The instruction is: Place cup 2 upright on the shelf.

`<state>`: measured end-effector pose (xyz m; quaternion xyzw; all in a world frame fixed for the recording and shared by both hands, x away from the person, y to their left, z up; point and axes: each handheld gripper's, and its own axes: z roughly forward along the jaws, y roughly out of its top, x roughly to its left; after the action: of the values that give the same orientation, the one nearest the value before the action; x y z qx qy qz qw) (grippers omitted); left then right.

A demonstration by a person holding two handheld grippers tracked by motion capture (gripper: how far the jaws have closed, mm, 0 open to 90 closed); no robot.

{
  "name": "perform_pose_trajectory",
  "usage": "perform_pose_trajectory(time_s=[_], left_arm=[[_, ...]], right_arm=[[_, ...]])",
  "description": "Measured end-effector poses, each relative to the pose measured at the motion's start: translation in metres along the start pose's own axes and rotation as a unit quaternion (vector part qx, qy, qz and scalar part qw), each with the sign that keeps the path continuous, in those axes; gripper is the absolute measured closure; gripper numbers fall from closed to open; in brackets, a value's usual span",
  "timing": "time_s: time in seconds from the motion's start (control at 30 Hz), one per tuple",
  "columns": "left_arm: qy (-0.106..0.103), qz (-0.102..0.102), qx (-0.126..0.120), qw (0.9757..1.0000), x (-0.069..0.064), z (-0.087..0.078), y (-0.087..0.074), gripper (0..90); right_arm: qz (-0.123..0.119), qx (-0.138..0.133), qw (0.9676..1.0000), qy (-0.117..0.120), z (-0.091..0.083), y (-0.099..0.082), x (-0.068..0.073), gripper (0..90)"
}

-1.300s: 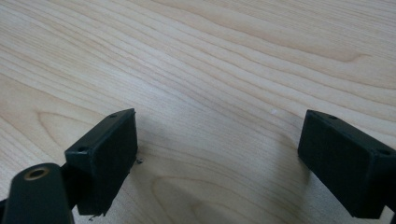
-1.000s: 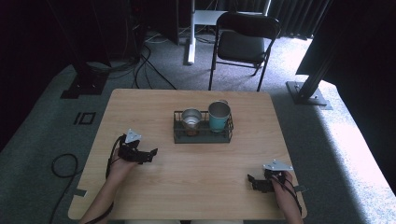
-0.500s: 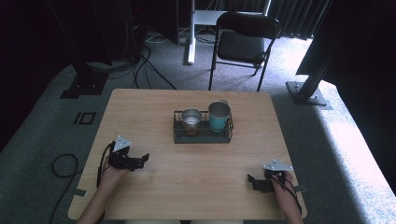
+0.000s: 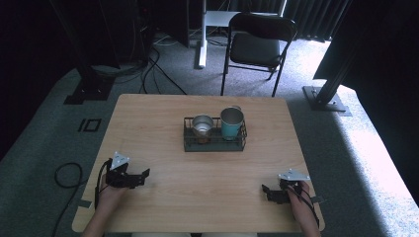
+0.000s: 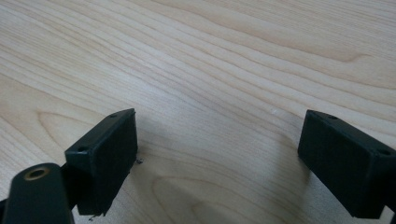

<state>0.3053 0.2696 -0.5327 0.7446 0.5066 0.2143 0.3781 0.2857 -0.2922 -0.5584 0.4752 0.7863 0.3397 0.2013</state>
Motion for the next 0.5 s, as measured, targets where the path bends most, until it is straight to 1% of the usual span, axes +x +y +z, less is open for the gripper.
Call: perform_pose_trajectory(time_s=[0.1, 0.13, 0.2, 0.27, 0.33, 0.5], left_arm=[[0.002, 0.0, 0.005, 1.0, 0.0, -0.001, -0.004, 0.3], [0.004, -0.002, 0.007, 1.0, 0.0, -0.002, -0.008, 0.3], [0.005, -0.01, 0.004, 0.9999, 0.0, -0.004, -0.011, 0.3], [0.01, -0.011, 0.002, 0.9999, 0.001, -0.006, -0.014, 0.3], [0.018, -0.01, 0.007, 0.9998, 0.002, -0.008, -0.017, 0.3], [0.027, -0.019, 0.011, 0.9994, 0.003, -0.011, -0.022, 0.4]], right_arm=[[0.0, 0.0, 1.0, 0.0, 0.0, 0.0, 0.0, 11.5], [0.0, 0.0, 1.0, 0.0, 0.0, 0.0, 0.0, 11.5], [0.0, 0.0, 1.0, 0.0, 0.0, 0.0, 0.0, 11.5], [0.0, 0.0, 1.0, 0.0, 0.0, 0.0, 0.0, 11.5], [0.0, 0.0, 1.0, 0.0, 0.0, 0.0, 0.0, 11.5], [0.0, 0.0, 1.0, 0.0, 0.0, 0.0, 0.0, 11.5]])
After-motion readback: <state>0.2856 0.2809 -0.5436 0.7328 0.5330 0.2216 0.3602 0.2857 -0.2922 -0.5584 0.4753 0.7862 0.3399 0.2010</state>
